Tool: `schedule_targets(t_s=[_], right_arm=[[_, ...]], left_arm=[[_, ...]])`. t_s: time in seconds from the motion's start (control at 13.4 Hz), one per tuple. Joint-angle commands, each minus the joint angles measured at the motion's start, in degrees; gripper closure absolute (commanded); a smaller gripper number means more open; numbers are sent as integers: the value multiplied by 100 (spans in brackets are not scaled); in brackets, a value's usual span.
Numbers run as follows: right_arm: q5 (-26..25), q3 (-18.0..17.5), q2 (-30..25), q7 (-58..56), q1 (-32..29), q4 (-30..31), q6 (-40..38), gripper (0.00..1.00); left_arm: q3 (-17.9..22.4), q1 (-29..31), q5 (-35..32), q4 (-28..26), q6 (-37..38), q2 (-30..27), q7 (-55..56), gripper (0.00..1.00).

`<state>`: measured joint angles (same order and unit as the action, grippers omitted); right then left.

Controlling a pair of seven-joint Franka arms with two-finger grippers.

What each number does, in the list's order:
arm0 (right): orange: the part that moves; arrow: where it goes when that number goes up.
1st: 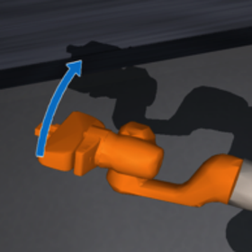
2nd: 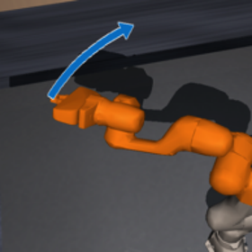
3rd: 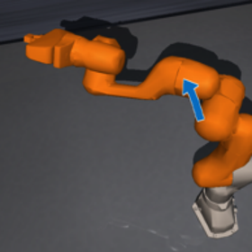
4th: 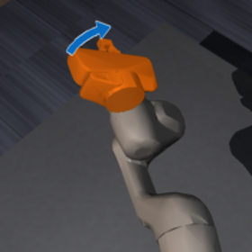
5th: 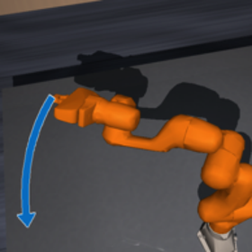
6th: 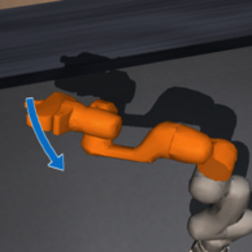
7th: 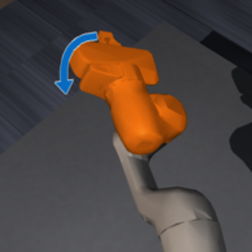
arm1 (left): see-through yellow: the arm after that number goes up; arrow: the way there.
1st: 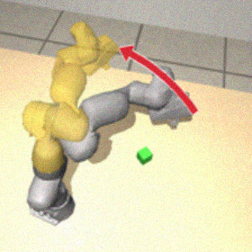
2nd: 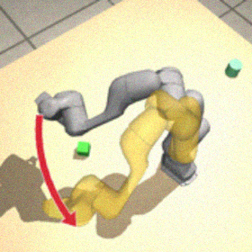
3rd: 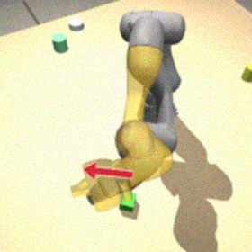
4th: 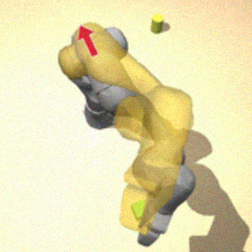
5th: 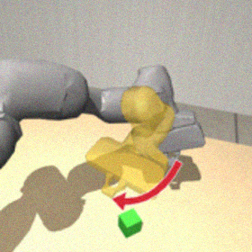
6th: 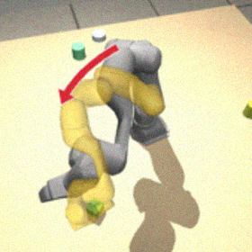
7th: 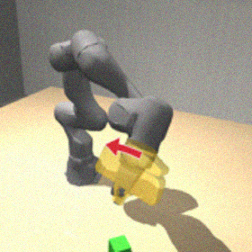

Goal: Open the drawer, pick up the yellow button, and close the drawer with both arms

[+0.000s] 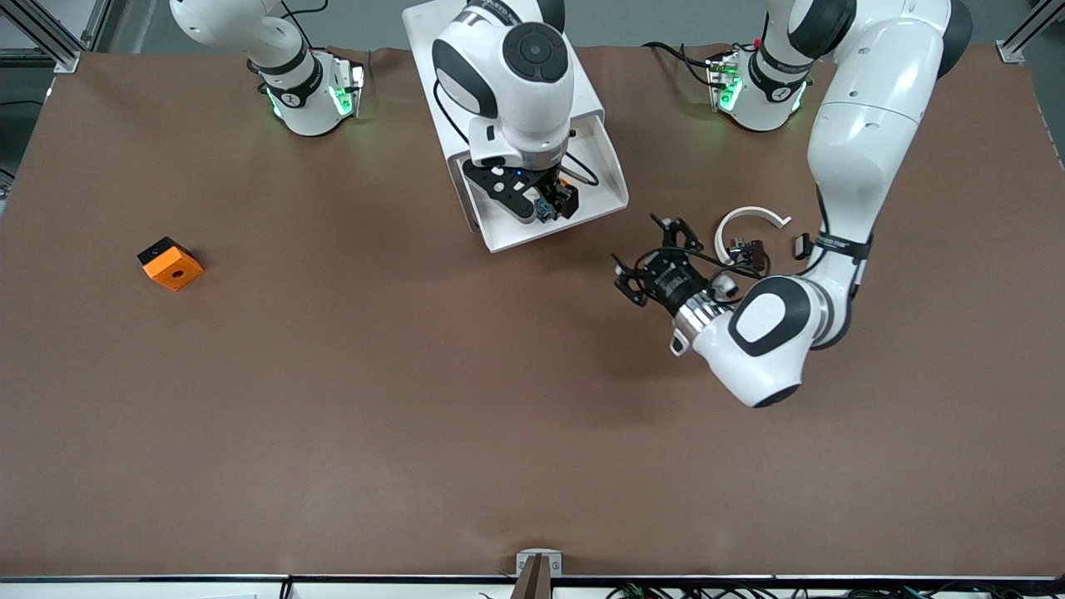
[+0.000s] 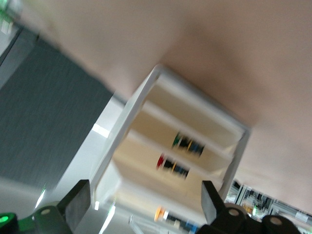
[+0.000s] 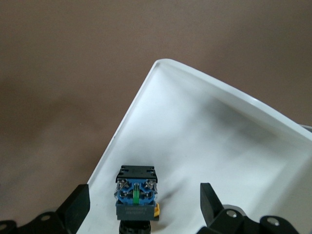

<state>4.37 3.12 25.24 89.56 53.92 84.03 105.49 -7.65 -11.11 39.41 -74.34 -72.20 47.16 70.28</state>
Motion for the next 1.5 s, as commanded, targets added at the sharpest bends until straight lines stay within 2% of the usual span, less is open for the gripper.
schedule_targets(t_s=[0.0, 0.37, 0.75, 0.97, 1.27, 1.35, 1.42], right_arm=[[-172, 57, 253, 106, 75, -317, -64, 0], [-173, 48, 271, 106, 75, -317, -64, 0], [-182, 48, 271, 106, 110, -308, -72, 0], [-217, 48, 297, 114, 136, -308, -72, 0], [-261, 48, 324, 114, 180, -300, -72, 14], [-261, 48, 324, 114, 180, -300, -72, 23], [-261, 48, 324, 114, 180, -300, -72, 37]], left_arm=[[53, 47, -914, 7, -1037, -119, -1213, 0], [53, 188, -1751, 16, -2148, -241, -2307, 0], [71, 179, -2717, 25, -3334, -541, -2677, 0], [79, 188, -2938, 16, -3880, -541, -2677, 0], [9, 206, -3299, -19, -4003, -953, -2669, 0], [9, 197, -3282, -89, -4074, -1094, -2668, 0], [9, 197, -3281, -124, -4100, -1173, -2668, 0]])
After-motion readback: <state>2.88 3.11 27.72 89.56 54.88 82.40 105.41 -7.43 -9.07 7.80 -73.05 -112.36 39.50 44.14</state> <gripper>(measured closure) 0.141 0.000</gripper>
